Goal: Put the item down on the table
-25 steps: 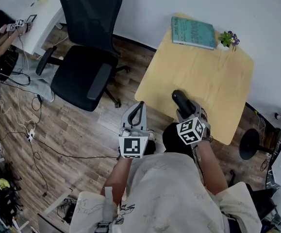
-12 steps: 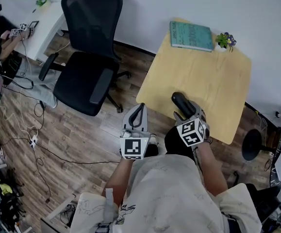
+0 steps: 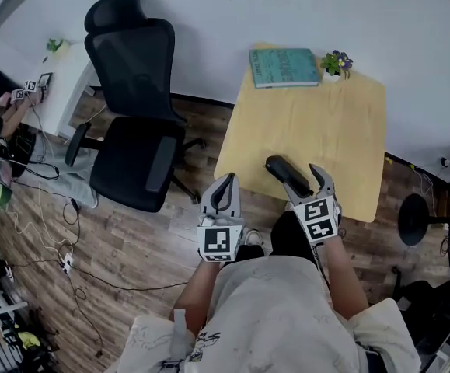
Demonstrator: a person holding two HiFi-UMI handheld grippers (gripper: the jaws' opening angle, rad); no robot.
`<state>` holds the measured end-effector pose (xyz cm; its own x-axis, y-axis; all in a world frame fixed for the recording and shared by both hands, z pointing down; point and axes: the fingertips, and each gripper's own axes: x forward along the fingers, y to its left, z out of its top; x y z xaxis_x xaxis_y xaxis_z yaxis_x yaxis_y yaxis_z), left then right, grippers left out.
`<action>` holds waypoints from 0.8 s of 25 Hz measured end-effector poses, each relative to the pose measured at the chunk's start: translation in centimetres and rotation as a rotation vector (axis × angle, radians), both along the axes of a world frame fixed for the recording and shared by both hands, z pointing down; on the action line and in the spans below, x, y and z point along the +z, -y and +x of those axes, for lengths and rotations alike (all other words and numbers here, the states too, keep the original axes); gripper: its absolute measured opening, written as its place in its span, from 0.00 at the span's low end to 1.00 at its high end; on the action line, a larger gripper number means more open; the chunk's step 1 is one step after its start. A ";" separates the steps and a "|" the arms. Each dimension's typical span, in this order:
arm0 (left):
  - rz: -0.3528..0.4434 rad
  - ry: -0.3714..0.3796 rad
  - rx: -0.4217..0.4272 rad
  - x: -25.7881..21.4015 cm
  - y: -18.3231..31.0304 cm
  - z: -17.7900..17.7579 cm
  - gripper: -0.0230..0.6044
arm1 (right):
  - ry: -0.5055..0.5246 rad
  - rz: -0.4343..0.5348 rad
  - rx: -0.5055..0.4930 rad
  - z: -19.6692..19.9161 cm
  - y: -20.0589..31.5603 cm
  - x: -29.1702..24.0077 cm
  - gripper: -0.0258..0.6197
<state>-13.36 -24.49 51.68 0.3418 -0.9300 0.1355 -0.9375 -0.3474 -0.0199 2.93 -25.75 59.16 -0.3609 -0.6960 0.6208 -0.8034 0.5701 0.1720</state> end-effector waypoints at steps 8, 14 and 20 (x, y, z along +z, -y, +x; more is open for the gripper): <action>0.011 -0.003 0.084 -0.9 0.7 3.2 0.05 | 0.161 0.097 0.202 5.9 -0.9 -3.9 0.55; 0.035 -0.003 0.138 -2.6 1.5 5.5 0.05 | 0.194 0.182 0.321 10.3 -2.0 -6.3 0.55; 0.067 0.000 0.190 -4.4 2.1 8.2 0.05 | 0.227 0.289 0.409 13.9 -3.5 -9.4 0.55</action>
